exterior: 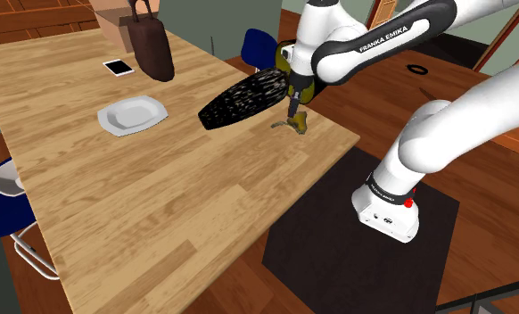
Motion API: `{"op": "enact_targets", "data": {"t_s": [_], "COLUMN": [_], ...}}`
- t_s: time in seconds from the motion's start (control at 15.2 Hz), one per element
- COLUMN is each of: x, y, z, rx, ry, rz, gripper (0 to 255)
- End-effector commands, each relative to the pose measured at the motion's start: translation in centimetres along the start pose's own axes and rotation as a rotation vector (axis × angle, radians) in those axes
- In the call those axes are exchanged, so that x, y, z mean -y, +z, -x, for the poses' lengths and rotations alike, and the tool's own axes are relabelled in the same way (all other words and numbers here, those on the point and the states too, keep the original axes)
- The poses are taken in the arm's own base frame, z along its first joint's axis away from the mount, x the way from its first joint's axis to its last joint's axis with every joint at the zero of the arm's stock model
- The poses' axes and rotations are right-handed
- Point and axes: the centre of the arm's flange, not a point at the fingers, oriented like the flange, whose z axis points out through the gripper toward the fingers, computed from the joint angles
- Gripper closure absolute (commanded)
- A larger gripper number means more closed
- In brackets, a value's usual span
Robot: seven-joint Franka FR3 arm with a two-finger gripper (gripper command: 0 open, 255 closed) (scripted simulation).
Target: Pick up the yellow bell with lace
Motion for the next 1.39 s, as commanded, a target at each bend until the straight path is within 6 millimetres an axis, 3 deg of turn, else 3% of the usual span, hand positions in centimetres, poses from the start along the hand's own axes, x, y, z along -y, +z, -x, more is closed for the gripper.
{"op": "enact_targets", "data": {"t_s": [0.0,0.53,0.66,0.73,1.32], "x": [0.4,1.1,1.2,1.2,1.2], "y": [2.5,7.0,7.3,7.3,7.3], "z": [-0.5,-0.6,-0.6,-0.6,-0.6], "rx": [-0.019,-0.024,-0.024,-0.024,-0.024], "ry": [-0.044,-0.058,-0.058,-0.058,-0.058], "rz": [0.035,0.048,0.048,0.048,0.048], "gripper": [0,0,0,255,255]}}
